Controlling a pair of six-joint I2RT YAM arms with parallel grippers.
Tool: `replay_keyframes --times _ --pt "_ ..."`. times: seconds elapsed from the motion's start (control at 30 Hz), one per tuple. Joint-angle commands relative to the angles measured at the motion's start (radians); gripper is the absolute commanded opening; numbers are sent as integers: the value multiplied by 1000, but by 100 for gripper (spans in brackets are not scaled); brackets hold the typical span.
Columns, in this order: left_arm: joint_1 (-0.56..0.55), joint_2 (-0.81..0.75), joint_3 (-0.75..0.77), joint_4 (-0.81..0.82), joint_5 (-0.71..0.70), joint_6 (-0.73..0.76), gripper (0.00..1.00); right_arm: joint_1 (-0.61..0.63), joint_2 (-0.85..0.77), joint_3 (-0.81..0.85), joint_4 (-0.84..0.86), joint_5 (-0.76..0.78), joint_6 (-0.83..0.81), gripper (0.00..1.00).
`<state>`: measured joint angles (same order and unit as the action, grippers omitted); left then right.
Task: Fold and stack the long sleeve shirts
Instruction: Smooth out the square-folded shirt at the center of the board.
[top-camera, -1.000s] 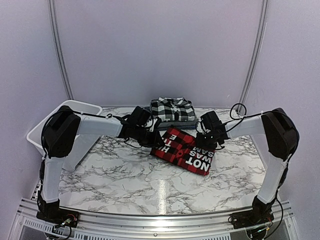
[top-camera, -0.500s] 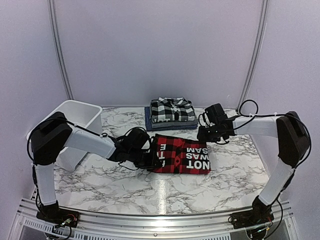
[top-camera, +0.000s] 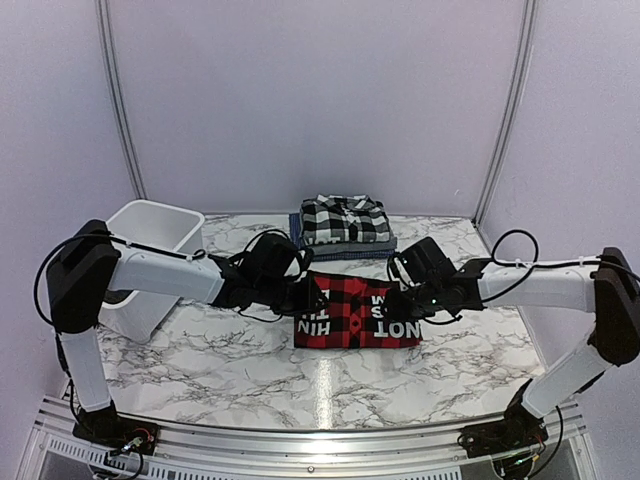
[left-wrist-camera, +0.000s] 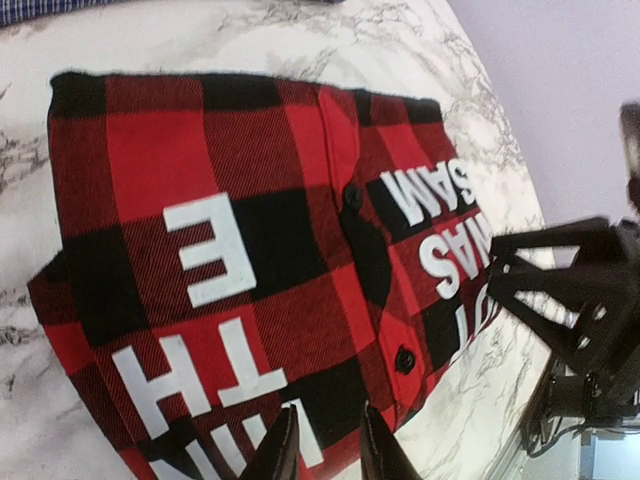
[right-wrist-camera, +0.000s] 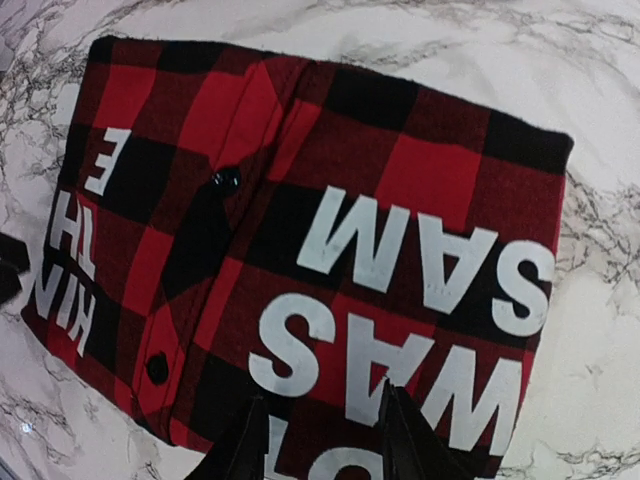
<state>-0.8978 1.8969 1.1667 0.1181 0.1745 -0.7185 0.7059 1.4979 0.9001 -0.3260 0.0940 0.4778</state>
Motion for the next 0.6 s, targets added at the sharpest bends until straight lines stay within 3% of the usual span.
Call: replay_keyframes --times 0.0,0.23,0.57 --pt "40 61 97 -34 1 29 24 15 -49 -86 -12 -6 79 35" --pt "105 167 151 -25 11 40 24 15 -33 -193 55 -10 113 34" --pt "163 157 121 -22 7 48 24 15 -82 -122 -18 32 83 39"
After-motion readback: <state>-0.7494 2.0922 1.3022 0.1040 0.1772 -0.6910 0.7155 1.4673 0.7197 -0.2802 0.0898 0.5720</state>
